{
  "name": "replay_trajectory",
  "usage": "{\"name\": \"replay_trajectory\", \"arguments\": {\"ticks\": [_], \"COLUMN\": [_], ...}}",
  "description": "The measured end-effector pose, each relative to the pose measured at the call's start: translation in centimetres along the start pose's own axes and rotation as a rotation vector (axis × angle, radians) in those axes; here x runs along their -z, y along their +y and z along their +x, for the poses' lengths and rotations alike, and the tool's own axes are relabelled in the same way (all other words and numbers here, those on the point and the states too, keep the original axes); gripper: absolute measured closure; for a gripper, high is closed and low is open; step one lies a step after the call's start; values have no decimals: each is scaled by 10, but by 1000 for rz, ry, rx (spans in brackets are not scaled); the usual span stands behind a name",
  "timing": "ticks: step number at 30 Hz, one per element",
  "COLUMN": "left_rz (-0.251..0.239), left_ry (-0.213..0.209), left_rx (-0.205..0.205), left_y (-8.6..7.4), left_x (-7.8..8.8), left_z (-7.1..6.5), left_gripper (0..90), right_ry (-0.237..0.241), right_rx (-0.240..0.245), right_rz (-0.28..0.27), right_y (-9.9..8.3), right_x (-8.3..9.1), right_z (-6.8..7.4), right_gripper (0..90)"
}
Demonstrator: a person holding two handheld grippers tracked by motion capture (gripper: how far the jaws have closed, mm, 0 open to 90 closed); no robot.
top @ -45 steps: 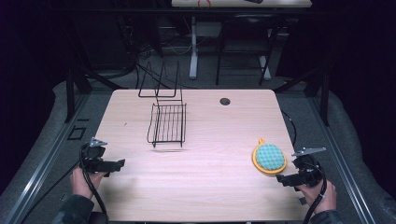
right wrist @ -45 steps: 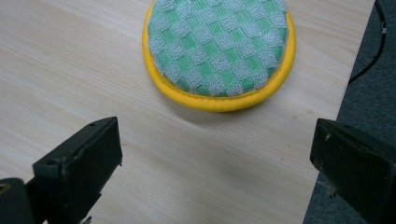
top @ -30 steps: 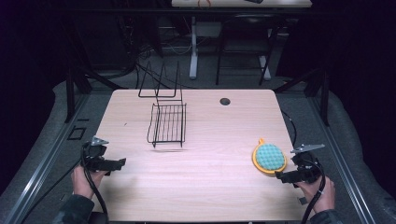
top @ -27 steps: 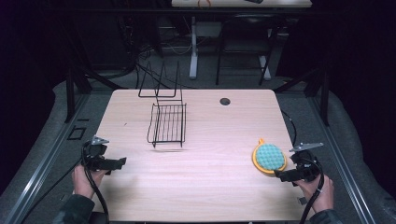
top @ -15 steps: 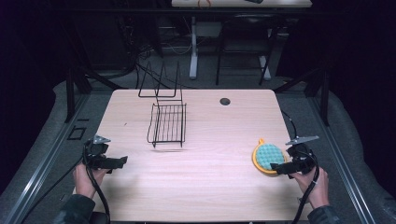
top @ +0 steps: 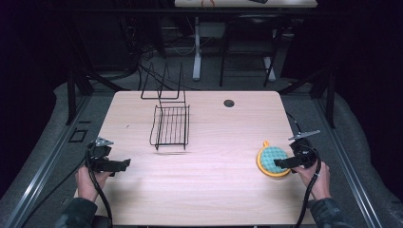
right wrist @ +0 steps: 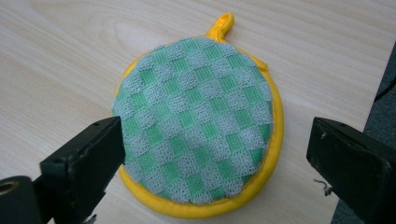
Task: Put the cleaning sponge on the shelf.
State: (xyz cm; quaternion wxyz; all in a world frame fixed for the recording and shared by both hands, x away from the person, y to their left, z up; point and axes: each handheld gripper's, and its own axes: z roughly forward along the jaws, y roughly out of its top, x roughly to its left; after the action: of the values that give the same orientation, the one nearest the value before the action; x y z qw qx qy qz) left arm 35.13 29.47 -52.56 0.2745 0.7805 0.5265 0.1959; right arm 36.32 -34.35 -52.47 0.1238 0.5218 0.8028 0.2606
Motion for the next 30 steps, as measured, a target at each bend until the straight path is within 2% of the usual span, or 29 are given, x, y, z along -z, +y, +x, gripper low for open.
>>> {"name": "replay_trajectory", "arguments": {"ticks": [6,9,10,16,19,30], "left_rz": [3,4,5,16,14,14], "left_ry": [0,0,0,-4,-4,2], "left_rx": [-1,-4,-2,-7,-4,-2], "left_y": [0,0,-1,-1,-1,-2], "left_x": [0,0,0,-2,-2,-3], "left_z": [0,0,0,-1,-1,-2], "left_gripper": [0,0,0,0,0,2], "right_ry": [9,19,13,6,-7,-7], "right_rx": [10,-4,-7,-18,-24,-71], "right_rz": [19,22,39,38,52,53], "right_y": [4,5,6,5,4,0], "right_x": [-5,-8,-11,-12,-16,-19], "right_z": [0,-1,-2,-2,-4,-5], "right_gripper": [101,144,208,265,362,538]}}
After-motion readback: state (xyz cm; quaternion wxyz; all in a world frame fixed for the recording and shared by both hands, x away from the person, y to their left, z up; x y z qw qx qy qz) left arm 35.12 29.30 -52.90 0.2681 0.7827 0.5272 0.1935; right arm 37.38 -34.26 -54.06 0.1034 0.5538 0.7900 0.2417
